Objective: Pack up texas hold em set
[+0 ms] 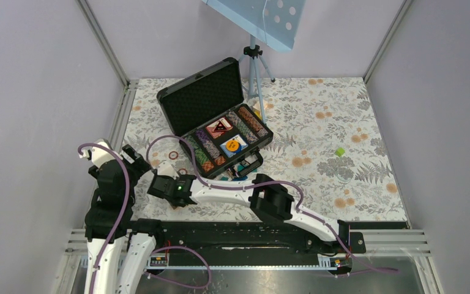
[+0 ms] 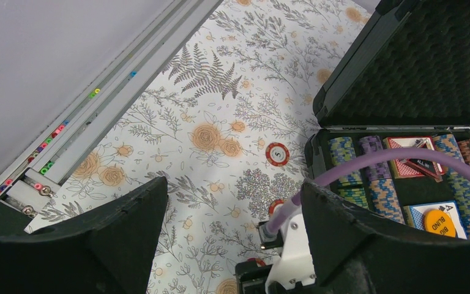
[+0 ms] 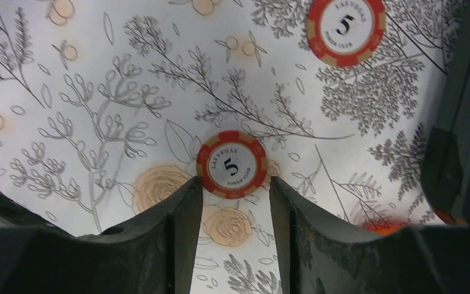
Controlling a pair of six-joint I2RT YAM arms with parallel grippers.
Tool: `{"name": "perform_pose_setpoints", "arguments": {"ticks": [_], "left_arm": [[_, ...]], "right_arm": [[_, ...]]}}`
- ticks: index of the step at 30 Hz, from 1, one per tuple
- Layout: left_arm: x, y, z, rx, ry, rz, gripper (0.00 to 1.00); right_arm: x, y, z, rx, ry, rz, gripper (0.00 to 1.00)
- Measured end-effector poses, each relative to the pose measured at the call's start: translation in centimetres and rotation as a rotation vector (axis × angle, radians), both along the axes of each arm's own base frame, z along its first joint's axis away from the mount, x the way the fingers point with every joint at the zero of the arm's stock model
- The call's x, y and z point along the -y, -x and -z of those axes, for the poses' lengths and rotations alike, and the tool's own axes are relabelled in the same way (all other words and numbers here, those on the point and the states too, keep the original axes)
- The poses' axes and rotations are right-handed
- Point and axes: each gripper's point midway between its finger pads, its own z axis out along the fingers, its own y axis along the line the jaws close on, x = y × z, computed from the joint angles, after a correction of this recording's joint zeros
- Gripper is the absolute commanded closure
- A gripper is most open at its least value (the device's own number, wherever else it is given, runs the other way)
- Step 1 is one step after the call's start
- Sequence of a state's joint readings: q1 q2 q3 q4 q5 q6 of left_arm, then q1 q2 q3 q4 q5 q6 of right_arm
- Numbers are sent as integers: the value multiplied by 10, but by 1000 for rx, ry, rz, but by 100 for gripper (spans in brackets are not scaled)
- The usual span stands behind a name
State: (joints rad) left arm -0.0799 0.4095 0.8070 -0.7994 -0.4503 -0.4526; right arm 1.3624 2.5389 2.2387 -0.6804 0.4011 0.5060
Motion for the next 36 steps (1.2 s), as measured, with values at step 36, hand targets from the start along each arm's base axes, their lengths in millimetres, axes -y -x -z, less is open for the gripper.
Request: {"name": "perform_pose_setpoints", "arguments": {"ticks": [36], "left_arm": [[-1,1,-1,4,-4,-6,21]], "right_arm": [[-3,-6,0,-8,-20,-37,38]]}}
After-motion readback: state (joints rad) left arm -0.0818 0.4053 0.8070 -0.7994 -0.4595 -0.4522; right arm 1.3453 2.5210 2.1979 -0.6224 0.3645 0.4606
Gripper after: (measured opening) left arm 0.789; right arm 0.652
